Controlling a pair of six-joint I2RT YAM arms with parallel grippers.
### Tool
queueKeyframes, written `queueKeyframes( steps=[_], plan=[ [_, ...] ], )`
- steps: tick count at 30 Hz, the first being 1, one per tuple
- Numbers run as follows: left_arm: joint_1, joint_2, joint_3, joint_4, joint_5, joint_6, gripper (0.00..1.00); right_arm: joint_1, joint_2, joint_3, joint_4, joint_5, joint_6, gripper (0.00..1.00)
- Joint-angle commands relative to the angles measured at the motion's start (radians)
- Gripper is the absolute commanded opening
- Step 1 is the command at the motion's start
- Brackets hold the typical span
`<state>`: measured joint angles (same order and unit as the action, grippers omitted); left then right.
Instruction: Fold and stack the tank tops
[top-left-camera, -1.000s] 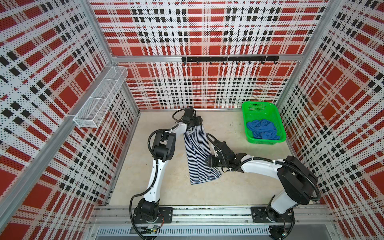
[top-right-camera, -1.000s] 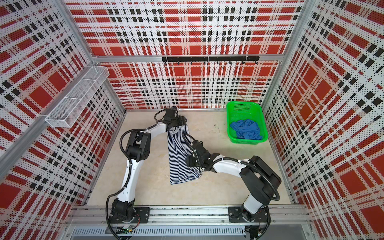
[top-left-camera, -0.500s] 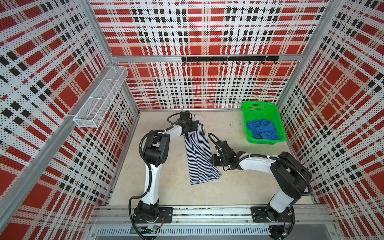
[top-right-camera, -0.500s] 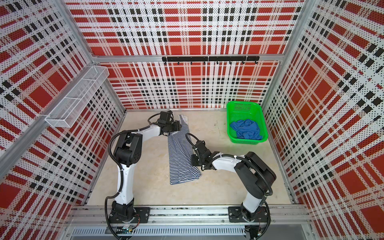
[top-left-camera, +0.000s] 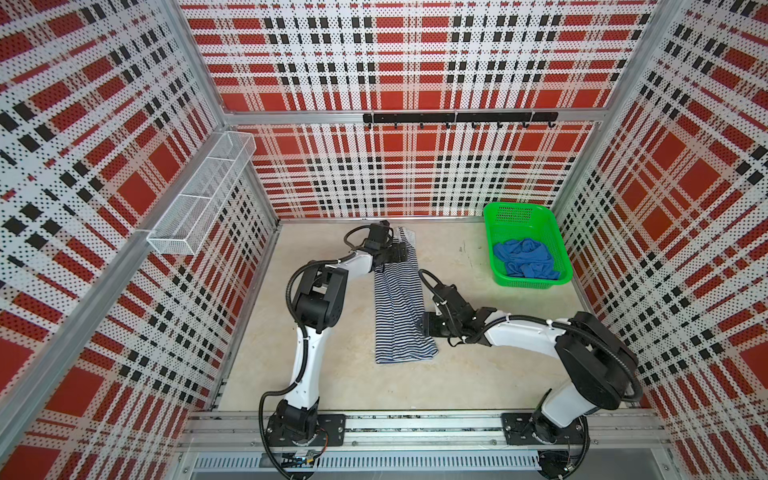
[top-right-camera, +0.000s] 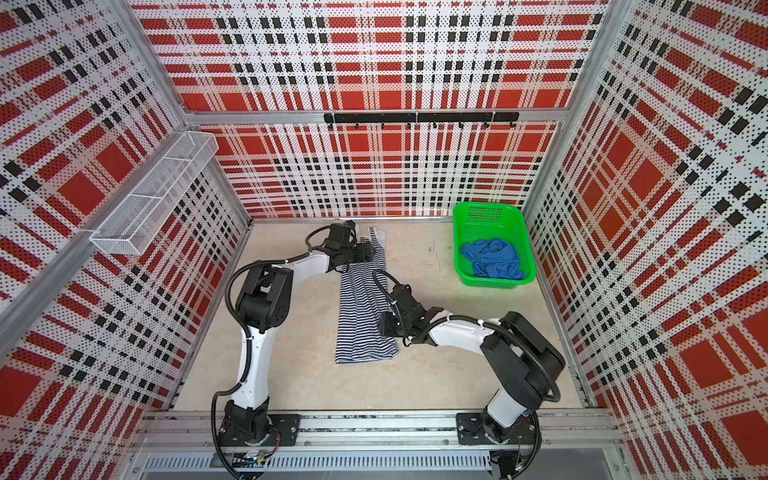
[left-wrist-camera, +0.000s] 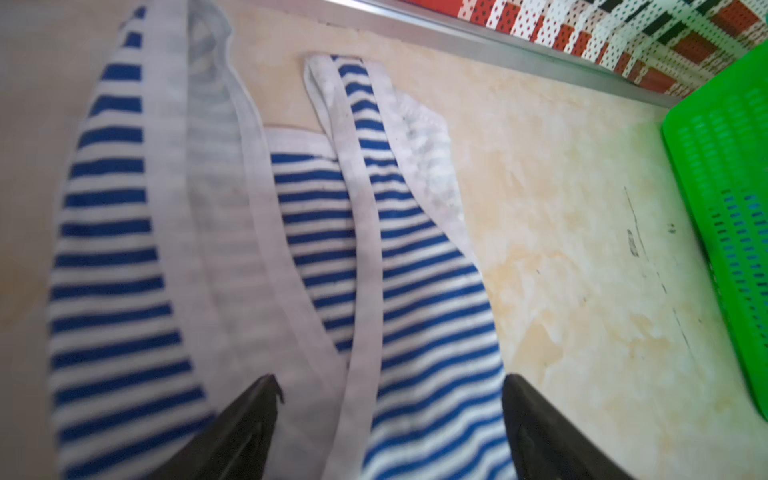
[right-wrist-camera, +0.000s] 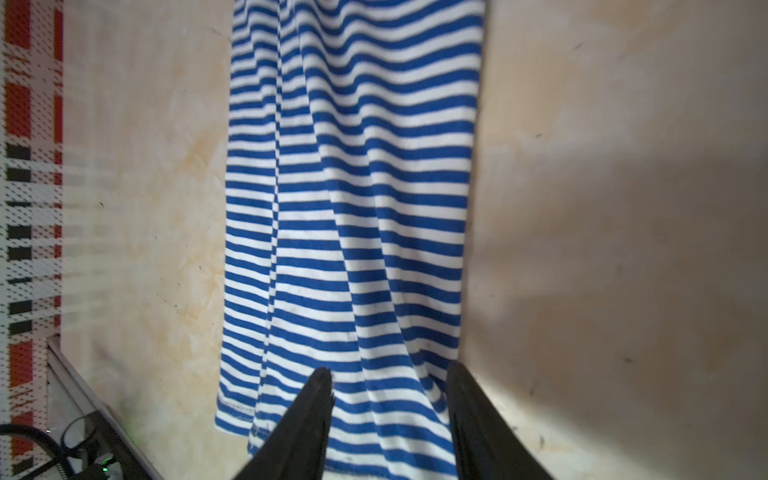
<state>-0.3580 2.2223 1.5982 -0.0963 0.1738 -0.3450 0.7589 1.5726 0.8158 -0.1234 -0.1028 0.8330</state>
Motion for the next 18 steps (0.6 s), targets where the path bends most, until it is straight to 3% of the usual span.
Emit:
queueKeyframes(
  steps=[1, 3, 12, 18],
  plan=[
    [-0.027, -0.270, -0.101, -0.006, -0.040, 0.039, 0.92, -0.032, -0.053, -0.032, -0.113, -0.040, -0.018, 0.49],
    [-0.031, -0.399, -0.215, -0.038, -0.067, 0.003, 0.90, -0.043, -0.060, -0.044, -0.141, -0.066, -0.040, 0.47],
    [-0.029, -0.844, -0.814, -0.108, -0.002, -0.221, 0.74, -0.076, -0.019, -0.042, -0.156, -0.192, -0.146, 0.44],
    [-0.085, -1.005, -1.057, -0.161, 0.075, -0.354, 0.68, -0.075, 0.018, -0.064, -0.133, -0.245, -0.141, 0.45]
  ],
)
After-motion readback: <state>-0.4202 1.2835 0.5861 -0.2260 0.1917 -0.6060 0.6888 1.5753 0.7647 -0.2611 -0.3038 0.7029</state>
